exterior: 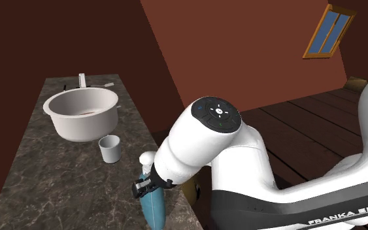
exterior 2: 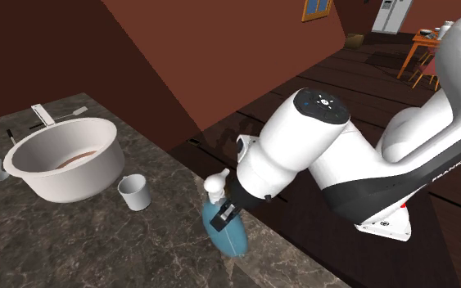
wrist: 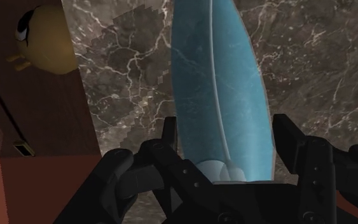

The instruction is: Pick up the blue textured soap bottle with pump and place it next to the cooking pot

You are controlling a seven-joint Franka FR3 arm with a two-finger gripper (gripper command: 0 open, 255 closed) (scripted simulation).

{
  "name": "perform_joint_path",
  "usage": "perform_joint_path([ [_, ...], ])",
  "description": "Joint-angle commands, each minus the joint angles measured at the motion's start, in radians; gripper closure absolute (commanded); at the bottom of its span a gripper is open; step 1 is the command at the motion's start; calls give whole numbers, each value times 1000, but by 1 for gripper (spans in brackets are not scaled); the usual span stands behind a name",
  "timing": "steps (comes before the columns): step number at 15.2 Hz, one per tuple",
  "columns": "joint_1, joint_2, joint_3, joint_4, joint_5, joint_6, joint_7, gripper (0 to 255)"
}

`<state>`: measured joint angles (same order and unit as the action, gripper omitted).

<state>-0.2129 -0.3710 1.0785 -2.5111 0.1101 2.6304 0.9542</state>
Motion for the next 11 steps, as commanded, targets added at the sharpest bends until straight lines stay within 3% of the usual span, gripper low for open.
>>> perform_joint_path([
  [1, 31, -20, -38, 12, 20, -33, -23, 255],
  [11, 110, -96, -150, 84, 70, -182, -89, 255],
])
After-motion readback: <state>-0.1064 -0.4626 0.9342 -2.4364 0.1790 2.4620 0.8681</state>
